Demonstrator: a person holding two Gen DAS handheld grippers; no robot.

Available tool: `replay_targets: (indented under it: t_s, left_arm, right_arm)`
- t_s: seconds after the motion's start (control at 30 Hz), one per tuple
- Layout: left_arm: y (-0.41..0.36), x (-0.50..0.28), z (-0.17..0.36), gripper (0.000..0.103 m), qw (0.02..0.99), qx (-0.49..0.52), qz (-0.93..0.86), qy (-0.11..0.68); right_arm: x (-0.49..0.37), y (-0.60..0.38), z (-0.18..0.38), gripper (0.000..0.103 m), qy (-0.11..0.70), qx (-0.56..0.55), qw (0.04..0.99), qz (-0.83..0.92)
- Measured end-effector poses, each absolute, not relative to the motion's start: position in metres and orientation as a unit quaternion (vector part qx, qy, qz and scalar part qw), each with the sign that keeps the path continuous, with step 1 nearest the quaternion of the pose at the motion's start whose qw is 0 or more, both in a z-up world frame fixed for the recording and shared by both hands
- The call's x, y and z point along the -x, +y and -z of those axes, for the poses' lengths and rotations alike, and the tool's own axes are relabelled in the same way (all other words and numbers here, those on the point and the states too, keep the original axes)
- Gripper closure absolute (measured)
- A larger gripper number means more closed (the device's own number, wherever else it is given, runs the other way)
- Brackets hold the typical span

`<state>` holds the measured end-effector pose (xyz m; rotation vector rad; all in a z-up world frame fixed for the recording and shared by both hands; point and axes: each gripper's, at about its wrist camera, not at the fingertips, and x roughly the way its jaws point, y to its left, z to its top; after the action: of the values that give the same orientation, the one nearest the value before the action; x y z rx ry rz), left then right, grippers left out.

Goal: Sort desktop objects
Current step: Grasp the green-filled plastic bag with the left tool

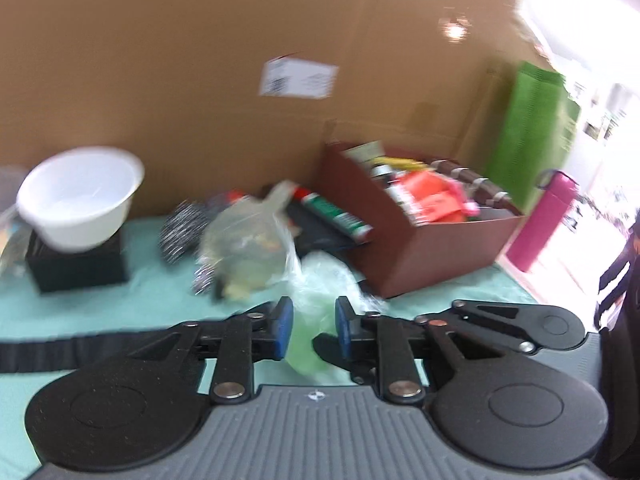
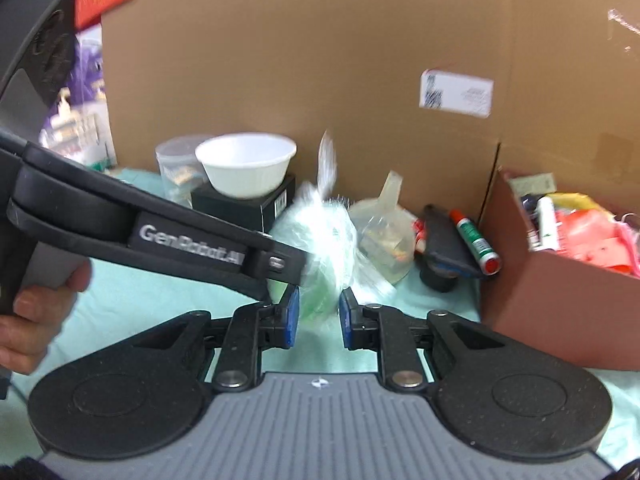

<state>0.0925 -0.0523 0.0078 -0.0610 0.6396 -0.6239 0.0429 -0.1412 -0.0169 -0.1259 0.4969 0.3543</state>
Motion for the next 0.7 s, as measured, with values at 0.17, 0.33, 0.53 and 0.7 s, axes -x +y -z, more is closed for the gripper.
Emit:
replay_targets:
  t_s: [0.17,0.33,0.53,0.7]
  left_arm:
    - [-0.083,-0.077,-0.022,0.079,0.904,-0.011,0.324,0.278]
    - [-0.078,-0.076,-0.001,0.044,0.91,-0.035,0.292,0.293]
    - [-0.08,-0.087,0.031,0.044,0.886,-0.027,0.297,0.355]
    - [-0.097,-0.096,0.049,0.038,0.868,-0.032,0.319,0.38]
  right_arm:
    - [-0.028,-0.159,0.006,0.083,0.22,0.065,0.96,-0.158]
    - [-0.024,-0.184,0.017,0.082,0.245,0.059,0.958,-0.14]
    - [-0.017,-0.198,0.046,0.051,0.284,0.044,0.948,-0.133]
    - [-0.02,-0.196,0.058,0.048,0.306,0.039,0.941,-0.137]
